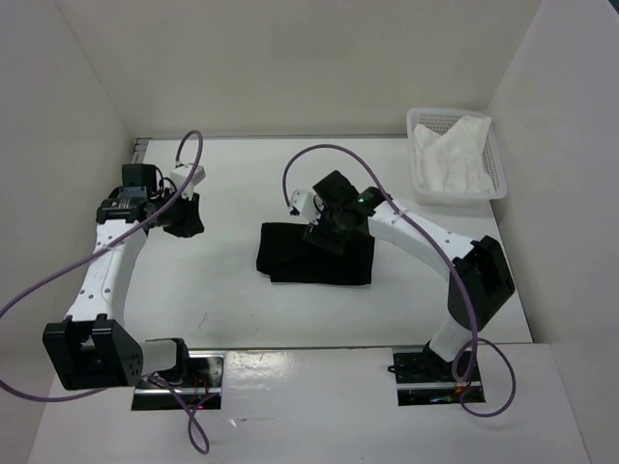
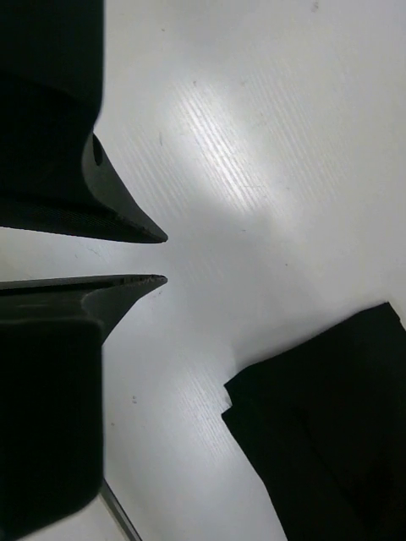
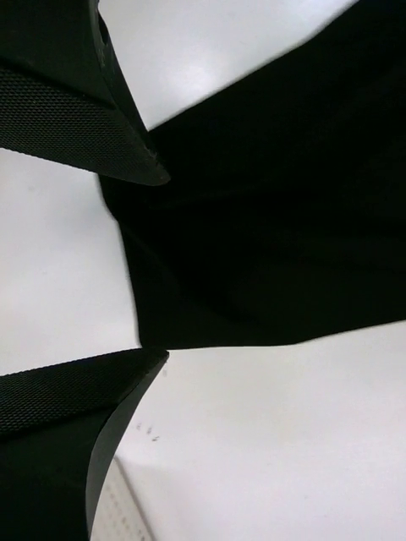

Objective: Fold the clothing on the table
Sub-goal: Fold the skirt

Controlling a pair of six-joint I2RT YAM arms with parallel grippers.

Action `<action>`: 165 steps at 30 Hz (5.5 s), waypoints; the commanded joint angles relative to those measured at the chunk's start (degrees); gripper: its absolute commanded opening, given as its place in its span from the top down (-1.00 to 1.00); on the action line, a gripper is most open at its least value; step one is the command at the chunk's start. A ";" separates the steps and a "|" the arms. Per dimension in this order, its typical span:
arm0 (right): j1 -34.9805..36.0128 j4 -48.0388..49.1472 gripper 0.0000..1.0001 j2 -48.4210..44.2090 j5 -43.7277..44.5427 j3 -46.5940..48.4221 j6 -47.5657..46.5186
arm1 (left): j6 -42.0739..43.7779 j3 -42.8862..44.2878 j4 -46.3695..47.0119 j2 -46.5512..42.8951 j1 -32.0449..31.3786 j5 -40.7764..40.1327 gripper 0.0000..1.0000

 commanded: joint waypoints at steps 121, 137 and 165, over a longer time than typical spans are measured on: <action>10.00 6.04 -0.85 13.53 -13.34 0.35 5.45 | -3.29 -9.19 4.28 -13.29 12.34 -0.36 0.24; 10.00 5.51 -0.85 16.87 -16.05 -0.26 5.45 | -3.29 -9.19 4.28 -12.24 12.34 0.16 0.24; -20.04 1.73 -0.89 -13.53 -4.10 -7.55 13.28 | -1.62 10.05 12.54 25.63 -22.90 -7.13 -0.81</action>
